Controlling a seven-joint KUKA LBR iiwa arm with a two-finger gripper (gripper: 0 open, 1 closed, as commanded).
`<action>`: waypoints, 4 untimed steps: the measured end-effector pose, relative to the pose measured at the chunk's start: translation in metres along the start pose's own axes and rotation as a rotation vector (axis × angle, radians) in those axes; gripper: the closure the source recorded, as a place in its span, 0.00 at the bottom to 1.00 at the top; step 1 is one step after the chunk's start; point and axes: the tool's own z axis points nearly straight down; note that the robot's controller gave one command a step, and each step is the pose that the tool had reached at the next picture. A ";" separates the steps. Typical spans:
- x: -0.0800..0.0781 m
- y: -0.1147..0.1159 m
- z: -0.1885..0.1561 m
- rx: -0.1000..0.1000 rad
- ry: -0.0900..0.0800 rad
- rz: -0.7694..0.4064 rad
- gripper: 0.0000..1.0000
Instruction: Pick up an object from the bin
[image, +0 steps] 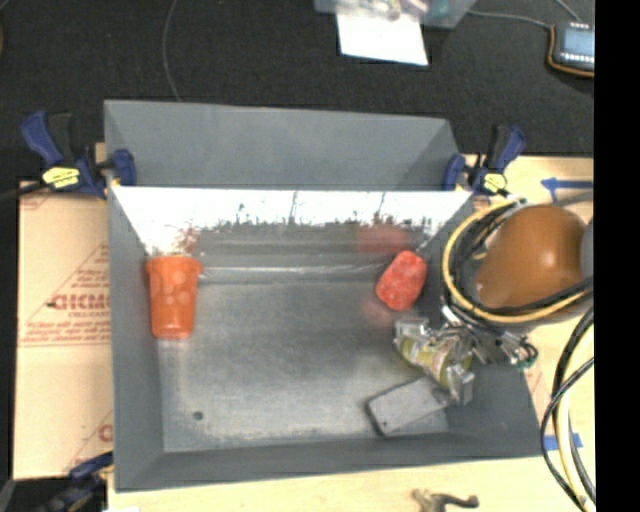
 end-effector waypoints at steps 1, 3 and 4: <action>0.000 -0.001 -0.015 0.004 0.002 0.003 1.00; 0.002 0.001 -0.051 -0.002 0.006 0.009 1.00; -0.001 0.000 -0.096 0.004 0.000 0.008 1.00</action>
Offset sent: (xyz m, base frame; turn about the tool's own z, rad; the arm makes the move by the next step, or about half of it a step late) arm -0.0003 -0.0011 0.0213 0.0023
